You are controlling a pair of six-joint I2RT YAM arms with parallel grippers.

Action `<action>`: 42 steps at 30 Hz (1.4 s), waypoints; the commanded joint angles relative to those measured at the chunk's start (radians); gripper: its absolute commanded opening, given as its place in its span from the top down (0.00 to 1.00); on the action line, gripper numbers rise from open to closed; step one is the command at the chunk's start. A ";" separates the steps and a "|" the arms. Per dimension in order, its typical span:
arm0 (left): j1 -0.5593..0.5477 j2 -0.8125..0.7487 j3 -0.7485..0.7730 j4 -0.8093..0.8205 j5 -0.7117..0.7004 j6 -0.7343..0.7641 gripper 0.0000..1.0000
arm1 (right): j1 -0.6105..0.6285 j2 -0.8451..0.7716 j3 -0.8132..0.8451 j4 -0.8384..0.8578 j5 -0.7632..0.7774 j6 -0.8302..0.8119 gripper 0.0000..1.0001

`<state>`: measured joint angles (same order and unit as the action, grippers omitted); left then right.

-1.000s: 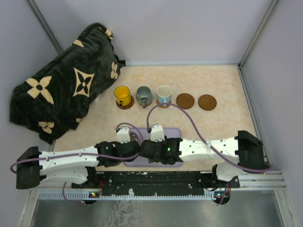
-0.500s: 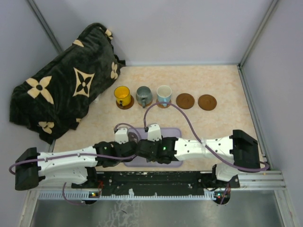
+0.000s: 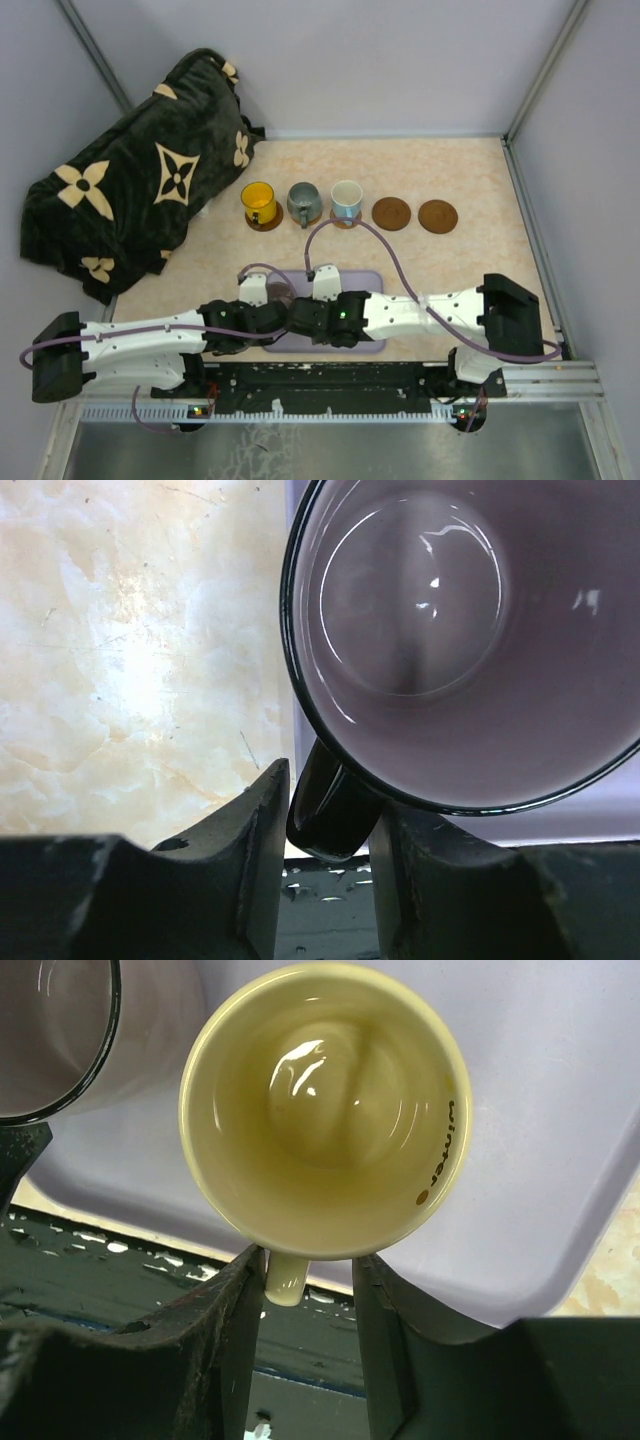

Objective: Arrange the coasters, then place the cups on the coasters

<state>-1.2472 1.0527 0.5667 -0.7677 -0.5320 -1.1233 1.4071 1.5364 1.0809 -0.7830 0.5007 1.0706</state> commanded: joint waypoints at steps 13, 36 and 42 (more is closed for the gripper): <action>-0.028 -0.019 0.045 0.197 -0.022 0.054 0.55 | 0.010 0.104 -0.030 -0.006 -0.002 0.072 0.72; -0.042 -0.004 0.034 0.314 -0.004 0.119 0.54 | -0.028 0.182 -0.062 -0.025 0.008 0.083 0.68; -0.042 -0.001 0.033 0.317 -0.005 0.121 0.54 | -0.042 0.204 -0.043 -0.020 0.016 0.059 0.63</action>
<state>-1.2785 1.0580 0.5175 -0.7200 -0.5297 -1.0046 1.3453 1.6390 1.0336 -0.8364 0.4694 1.1419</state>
